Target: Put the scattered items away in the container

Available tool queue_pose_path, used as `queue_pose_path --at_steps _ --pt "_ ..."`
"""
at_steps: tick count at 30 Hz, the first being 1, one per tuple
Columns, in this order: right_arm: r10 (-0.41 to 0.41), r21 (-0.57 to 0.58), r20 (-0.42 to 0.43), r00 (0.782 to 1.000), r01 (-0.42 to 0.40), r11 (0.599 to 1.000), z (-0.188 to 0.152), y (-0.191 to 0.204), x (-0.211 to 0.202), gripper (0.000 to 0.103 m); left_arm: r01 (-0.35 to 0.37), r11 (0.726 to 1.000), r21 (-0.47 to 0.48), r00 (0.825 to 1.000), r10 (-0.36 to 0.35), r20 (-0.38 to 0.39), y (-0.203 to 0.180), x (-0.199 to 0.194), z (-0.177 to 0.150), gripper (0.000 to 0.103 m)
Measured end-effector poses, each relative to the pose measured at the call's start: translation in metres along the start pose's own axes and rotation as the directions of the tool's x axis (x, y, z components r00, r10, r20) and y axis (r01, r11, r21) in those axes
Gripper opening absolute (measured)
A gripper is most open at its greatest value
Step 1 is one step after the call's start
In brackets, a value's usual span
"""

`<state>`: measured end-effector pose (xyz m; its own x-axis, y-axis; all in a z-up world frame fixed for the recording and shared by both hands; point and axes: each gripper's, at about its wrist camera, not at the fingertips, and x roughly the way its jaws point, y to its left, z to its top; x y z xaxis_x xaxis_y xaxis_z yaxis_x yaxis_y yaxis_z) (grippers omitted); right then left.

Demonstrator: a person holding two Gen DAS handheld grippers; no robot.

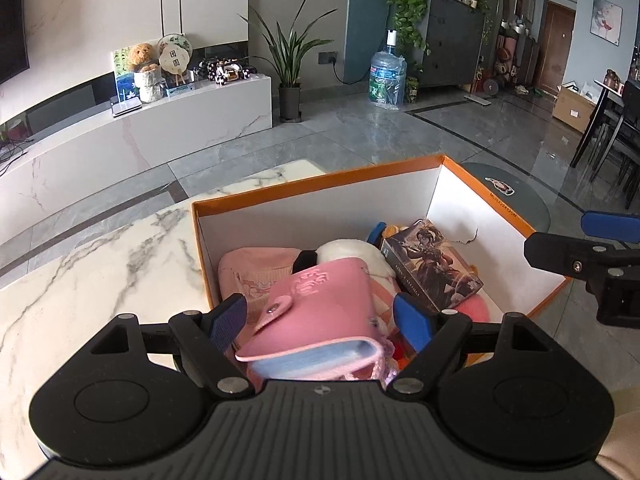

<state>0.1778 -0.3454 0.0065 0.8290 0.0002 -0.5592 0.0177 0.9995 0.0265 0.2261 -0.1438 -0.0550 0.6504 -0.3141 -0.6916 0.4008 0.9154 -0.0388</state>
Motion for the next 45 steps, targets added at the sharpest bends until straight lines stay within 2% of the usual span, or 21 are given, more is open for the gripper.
queue_pose_path --at_steps 12,19,26,31,33,37,45 --pt "0.012 0.037 -0.005 1.0 -0.011 0.999 -0.007 0.001 -0.009 0.086 -0.015 0.999 -0.038 0.996 0.018 0.085 -0.005 -0.031 -0.001 0.095" --pt "-0.012 0.036 0.05 0.999 0.01 0.999 -0.007 0.011 -0.034 0.086 -0.035 0.997 -0.066 0.984 0.046 0.172 -0.008 -0.073 0.005 0.095" --pt "-0.042 0.041 0.155 0.987 0.036 0.999 -0.002 0.023 -0.084 0.094 -0.101 0.992 -0.075 0.955 0.118 0.272 -0.021 -0.127 0.007 0.095" --pt "-0.046 0.056 0.212 0.976 0.035 0.998 -0.005 0.027 -0.12 0.094 -0.166 0.982 -0.094 0.929 0.188 0.32 -0.029 -0.158 0.0 0.095" --pt "-0.039 0.059 0.219 0.975 0.026 0.998 -0.007 0.028 -0.132 0.094 -0.188 0.977 -0.104 0.93 0.211 0.301 -0.031 -0.165 -0.002 0.095" --pt "-0.029 0.059 0.182 0.983 0.019 0.998 -0.009 0.032 -0.145 0.094 -0.211 0.971 -0.115 0.945 0.232 0.231 -0.036 -0.168 -0.008 0.095" --pt "-0.026 0.005 0.075 0.997 0.026 1.0 -0.029 0.039 -0.141 0.094 -0.189 0.97 -0.155 0.975 0.203 0.084 -0.031 -0.149 -0.039 0.095"
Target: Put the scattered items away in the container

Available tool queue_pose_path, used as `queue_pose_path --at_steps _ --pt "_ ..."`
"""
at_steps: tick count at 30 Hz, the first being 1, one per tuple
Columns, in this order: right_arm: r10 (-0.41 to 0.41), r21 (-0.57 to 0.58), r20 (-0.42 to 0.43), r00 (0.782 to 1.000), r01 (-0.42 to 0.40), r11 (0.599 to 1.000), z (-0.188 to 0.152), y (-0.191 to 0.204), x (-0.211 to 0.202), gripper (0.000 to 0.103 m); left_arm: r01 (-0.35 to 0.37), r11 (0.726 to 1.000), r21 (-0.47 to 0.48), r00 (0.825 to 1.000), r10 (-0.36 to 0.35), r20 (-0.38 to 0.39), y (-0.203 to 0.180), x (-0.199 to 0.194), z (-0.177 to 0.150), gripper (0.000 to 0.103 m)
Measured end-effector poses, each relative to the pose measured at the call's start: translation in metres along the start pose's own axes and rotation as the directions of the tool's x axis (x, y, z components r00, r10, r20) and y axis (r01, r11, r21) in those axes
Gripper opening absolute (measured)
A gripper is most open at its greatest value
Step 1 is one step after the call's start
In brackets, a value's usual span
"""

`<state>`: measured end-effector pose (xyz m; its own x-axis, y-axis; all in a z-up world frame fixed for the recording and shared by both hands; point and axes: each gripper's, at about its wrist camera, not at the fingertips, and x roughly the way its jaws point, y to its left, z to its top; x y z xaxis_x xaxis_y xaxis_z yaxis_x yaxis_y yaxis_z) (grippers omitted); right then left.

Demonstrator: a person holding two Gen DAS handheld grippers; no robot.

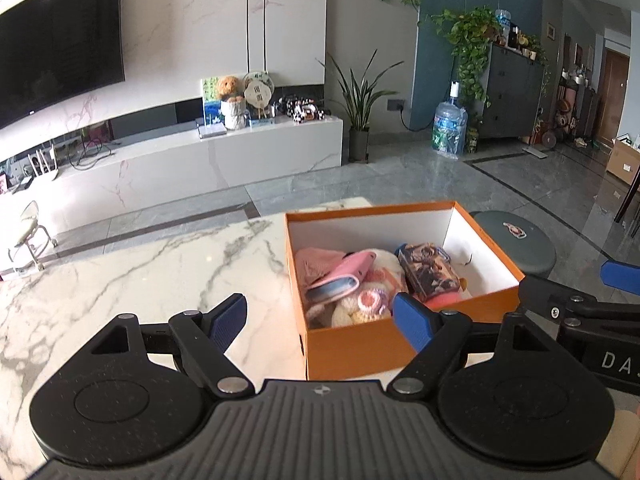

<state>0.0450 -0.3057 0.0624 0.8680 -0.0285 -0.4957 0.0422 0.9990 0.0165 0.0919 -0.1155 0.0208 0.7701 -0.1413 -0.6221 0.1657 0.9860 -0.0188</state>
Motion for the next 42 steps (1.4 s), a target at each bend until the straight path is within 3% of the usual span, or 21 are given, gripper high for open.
queue_pose_path --at_steps 6,15,42 --pt "0.015 0.005 -0.096 0.995 -0.014 1.0 -0.026 0.0 0.01 0.094 0.005 1.0 0.005 0.997 -0.004 -0.079 0.005 0.014 -0.022 0.095" --pt "-0.002 0.007 -0.165 0.986 0.003 1.0 -0.047 0.0 0.02 0.094 0.009 1.0 0.006 0.993 -0.008 -0.115 0.002 0.016 -0.042 0.095" --pt "0.009 0.014 -0.17 0.985 -0.006 1.0 -0.045 0.013 0.025 0.094 -0.002 1.0 -0.021 0.995 0.0 -0.097 0.011 0.012 -0.041 0.095"
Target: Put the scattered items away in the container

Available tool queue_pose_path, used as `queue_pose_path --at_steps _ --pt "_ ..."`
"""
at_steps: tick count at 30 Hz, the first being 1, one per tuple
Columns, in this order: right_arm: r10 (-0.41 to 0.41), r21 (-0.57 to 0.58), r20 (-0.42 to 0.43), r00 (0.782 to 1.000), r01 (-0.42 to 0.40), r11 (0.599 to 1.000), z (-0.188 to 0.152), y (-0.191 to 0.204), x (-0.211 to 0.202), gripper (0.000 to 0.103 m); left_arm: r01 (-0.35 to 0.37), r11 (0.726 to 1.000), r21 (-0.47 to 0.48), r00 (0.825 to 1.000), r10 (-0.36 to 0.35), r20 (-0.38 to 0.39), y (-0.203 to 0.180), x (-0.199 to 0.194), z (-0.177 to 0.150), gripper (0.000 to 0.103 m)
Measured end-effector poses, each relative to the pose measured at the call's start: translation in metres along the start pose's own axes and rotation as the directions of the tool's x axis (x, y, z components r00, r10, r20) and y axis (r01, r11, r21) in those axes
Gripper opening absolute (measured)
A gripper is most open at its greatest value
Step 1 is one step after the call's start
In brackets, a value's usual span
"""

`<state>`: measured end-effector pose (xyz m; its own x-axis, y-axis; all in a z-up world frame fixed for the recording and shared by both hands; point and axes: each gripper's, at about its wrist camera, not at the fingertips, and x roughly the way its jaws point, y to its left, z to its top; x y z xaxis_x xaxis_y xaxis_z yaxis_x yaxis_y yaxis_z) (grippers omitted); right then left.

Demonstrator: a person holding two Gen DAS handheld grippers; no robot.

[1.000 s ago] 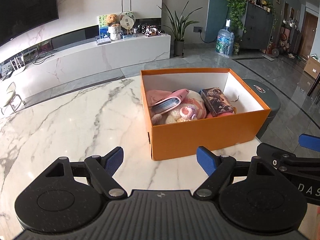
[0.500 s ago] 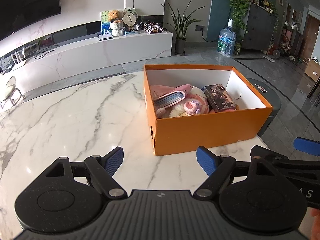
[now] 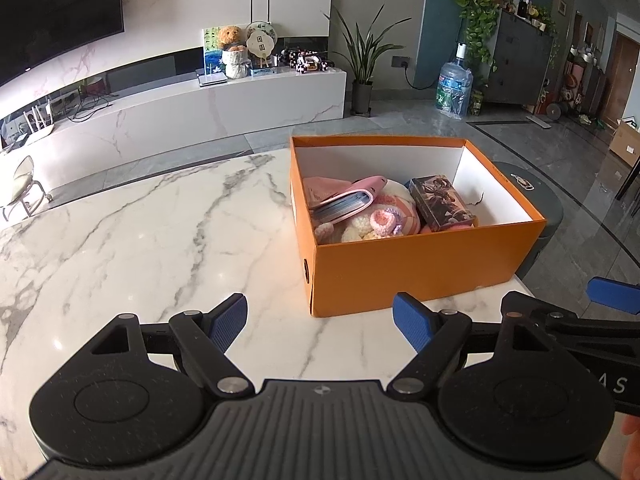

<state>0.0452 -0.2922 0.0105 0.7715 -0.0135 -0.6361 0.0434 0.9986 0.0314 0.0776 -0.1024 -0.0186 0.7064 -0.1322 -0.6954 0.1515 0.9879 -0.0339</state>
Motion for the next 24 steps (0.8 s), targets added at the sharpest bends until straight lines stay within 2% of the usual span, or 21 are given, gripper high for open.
queue_pose_path --at_steps 13,24 --pt "0.013 0.013 0.005 1.0 -0.013 1.0 -0.0008 -0.0001 -0.0014 0.093 -0.003 1.0 0.01 1.0 0.003 0.008 -0.0026 -0.0036 -0.0007 0.089" --pt "0.018 0.018 0.011 1.0 -0.018 1.0 -0.0029 -0.0018 -0.0052 0.093 -0.003 1.0 0.011 1.0 0.002 0.019 -0.0041 -0.0066 -0.0015 0.089"
